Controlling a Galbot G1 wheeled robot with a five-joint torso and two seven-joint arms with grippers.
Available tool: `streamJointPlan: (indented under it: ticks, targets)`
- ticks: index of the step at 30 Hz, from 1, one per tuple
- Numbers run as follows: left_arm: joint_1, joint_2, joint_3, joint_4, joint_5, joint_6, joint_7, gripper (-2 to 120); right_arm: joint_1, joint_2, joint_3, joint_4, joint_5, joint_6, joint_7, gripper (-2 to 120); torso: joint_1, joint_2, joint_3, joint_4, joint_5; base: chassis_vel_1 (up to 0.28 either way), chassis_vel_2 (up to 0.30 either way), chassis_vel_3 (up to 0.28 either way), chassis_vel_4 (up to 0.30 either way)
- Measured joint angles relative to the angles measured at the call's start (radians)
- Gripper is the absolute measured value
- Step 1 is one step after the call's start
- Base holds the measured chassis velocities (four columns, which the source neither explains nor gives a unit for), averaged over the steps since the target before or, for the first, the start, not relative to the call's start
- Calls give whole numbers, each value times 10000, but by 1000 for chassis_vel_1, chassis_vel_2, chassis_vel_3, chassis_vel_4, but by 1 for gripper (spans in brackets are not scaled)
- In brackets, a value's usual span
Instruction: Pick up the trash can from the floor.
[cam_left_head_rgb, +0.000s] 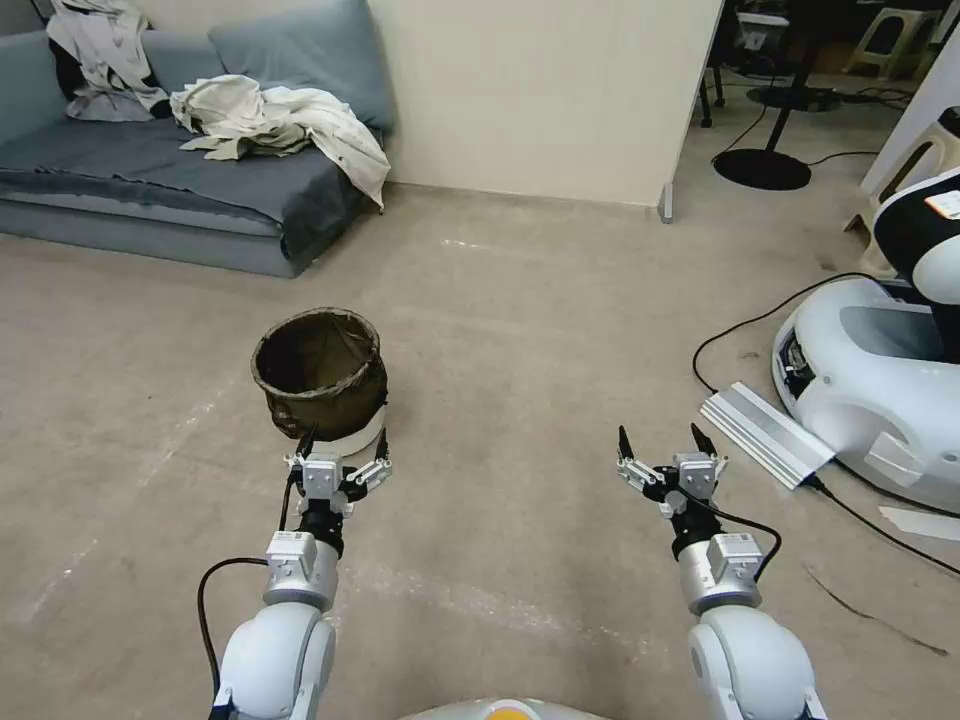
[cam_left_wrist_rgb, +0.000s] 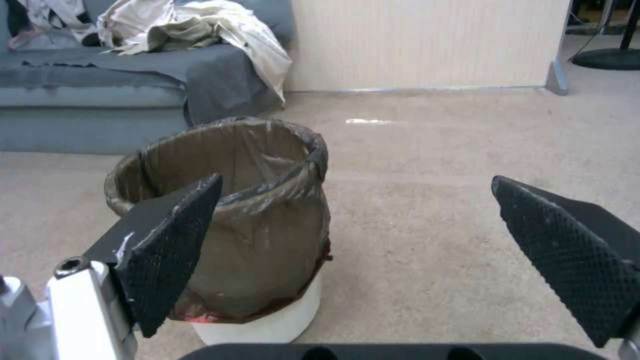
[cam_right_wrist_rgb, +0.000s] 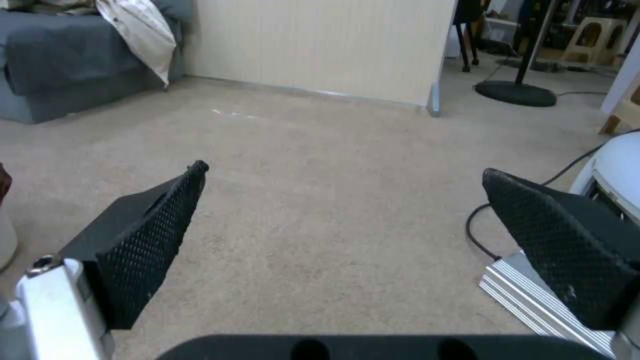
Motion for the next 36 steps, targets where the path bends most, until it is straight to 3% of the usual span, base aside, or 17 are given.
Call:
streamJointPlan:
  ticks: [5,8,10,12,13,15,17,18,19,21,26,36]
  targets:
    - [-2,-5,1,-58,-22,57,0,100,-67,24,60,188,61,-126,-5,100,0,0,0,0,0,0,0,0,0]
    - [-57,-110,77,-504,-279,598,-49,100,-130,45,114,363,127,-258,-23,100,0,0,1,1,8,0,0,0,0]
    - [-116,-214,145,-921,-525,1110,-133,100,-275,103,283,832,298,-569,-56,100,0,0,0,1,0,0,0,0,0]
    - [-218,-426,303,-1751,-1019,2154,-282,100,-617,244,626,1834,671,-1269,-138,100,0,0,0,-1,4,0,0,0,0]
    - [-218,-426,303,-1751,-1019,2154,-282,100,-617,244,626,1834,671,-1269,-138,100,0,0,0,-1,4,0,0,0,0]
    - [-302,-588,423,-2423,-1414,2991,-400,100,-889,349,906,2652,974,-1832,-200,100,1,0,0,-2,0,0,0,0,0]
    - [-229,-486,205,-2751,-1498,3305,-459,100,-1002,353,1055,2975,1301,-1766,-221,100,-1,1,0,-8,-3,0,0,0,0]
    - [-229,-486,205,-2751,-1498,3305,-459,100,-1002,353,1055,2975,1301,-1766,-221,100,-1,1,0,-8,-3,0,0,0,0]
    - [-123,-293,-44,-2880,-1508,3442,-483,100,-991,133,1165,2765,1723,-1007,-263,100,0,0,0,6,2,0,0,0,0]
    - [-32,-100,-262,-2900,-1542,3452,-411,100,-952,-166,1279,2541,1974,-460,-366,100,0,0,0,4,0,0,0,0,0]
    - [62,41,-452,-2858,-1749,3210,-345,100,-953,-536,1343,2354,2205,-75,-482,100,0,0,0,0,0,0,0,0,0]
    - [290,-204,-365,-2748,-1769,2721,-348,100,-899,-569,1190,2141,2379,247,-507,100,0,0,0,0,0,0,0,0,0]
